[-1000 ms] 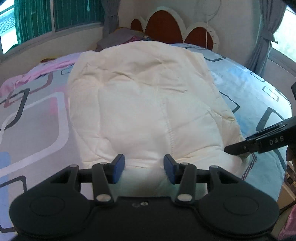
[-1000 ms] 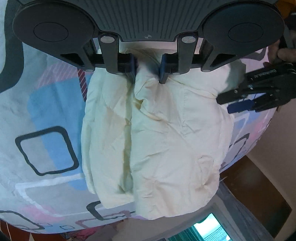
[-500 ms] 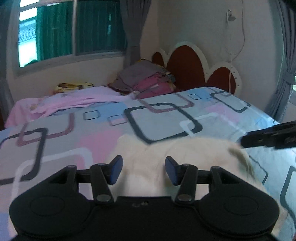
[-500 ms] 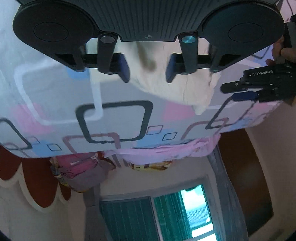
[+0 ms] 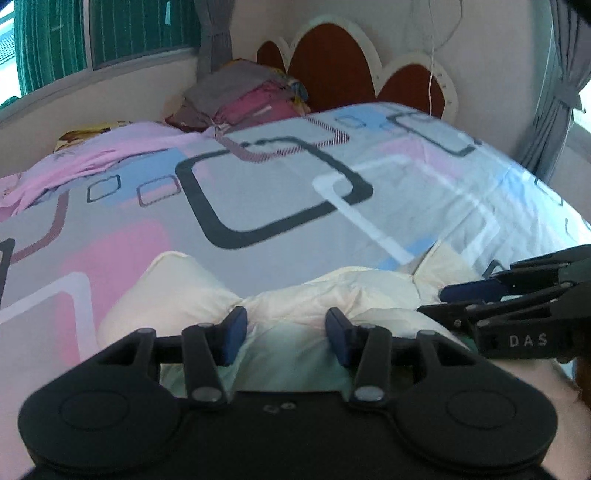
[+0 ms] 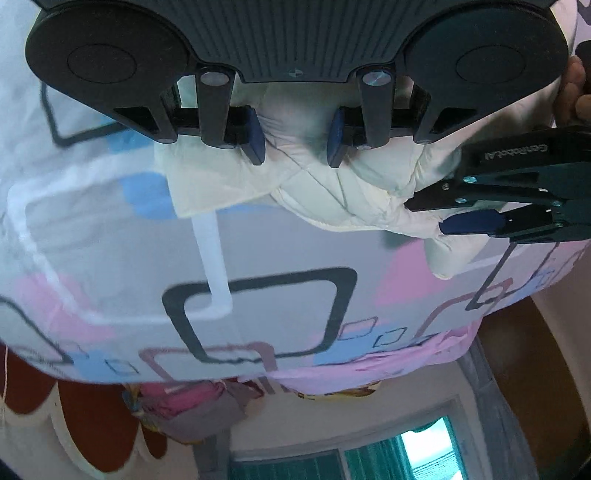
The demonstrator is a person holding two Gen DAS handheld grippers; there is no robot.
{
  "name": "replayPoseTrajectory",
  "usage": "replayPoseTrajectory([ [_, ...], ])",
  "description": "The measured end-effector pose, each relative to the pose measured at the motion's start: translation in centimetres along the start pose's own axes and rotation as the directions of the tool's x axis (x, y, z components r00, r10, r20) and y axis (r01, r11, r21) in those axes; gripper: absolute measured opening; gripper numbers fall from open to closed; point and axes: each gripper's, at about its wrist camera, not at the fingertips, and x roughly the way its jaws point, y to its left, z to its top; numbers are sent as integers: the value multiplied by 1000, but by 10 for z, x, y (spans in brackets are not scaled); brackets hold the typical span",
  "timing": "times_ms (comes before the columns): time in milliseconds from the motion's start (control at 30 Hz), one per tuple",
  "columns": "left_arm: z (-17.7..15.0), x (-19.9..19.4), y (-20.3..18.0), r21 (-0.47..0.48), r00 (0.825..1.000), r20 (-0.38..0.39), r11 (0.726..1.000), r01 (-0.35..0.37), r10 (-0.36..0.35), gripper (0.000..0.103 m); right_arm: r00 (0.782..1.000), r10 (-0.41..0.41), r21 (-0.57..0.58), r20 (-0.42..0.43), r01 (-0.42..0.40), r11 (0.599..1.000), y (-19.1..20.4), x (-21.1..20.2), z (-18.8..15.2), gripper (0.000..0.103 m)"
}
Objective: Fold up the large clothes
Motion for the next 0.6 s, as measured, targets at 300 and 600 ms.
replayPoseTrajectory([
  [300, 3, 4, -5, 20, 999, -26, 999, -29, 30, 47, 1000, -12, -9, -3, 12, 1000, 5, -6, -3, 37],
  [600, -14, -91, -19, -4, 996, 88, 1000, -31, 32, 61, 989, 48, -107, 139, -33, 994, 31, -95, -17, 63],
])
